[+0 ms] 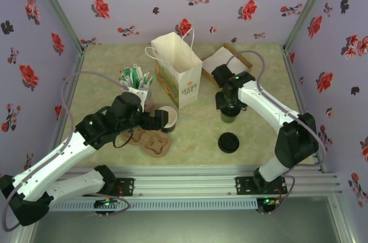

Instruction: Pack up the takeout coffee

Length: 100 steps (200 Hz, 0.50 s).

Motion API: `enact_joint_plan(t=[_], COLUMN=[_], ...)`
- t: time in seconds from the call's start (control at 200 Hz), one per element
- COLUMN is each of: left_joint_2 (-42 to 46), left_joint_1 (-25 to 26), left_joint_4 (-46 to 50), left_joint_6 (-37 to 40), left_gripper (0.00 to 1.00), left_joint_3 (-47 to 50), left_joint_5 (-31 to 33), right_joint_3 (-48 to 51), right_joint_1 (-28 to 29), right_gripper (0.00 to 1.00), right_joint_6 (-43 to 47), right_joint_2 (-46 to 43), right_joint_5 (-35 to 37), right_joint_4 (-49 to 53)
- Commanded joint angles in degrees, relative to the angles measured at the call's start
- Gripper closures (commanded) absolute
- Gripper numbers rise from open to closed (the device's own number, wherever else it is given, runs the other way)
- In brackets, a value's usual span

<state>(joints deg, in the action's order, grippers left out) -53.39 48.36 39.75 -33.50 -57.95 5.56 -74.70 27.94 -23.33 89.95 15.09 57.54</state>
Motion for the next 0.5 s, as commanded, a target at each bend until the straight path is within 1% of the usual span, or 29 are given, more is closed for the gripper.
enact_joint_plan(t=[0.0,0.11,0.245,0.495], left_joint_2=[-0.3,-0.4,-0.8,-1.2], left_joint_1=[-0.5,-0.5,-0.6,-0.6], left_joint_4=[0.2,0.4,0.5,0.4], left_joint_6=[0.8,1.0,1.1,1.1], left_gripper=[0.01,0.01,0.01,0.01], left_joint_3=[0.1,-0.1,-0.3,-0.5], left_joint_5=[0.3,0.3,0.2,0.3], right_joint_3=[1.3,1.7,2.1,2.7], right_joint_1=[-4.3,-8.0,-10.8,-11.6], right_gripper=[0.28,0.27,0.27,0.21], right_joint_6=[2.3,2.9,3.6,3.7], right_joint_2=[-2.1,-2.5,-2.3,-2.1], right_joint_5=[0.9,0.9,0.1,-1.6], right_joint_4=[0.2,0.0,-0.6,-1.2])
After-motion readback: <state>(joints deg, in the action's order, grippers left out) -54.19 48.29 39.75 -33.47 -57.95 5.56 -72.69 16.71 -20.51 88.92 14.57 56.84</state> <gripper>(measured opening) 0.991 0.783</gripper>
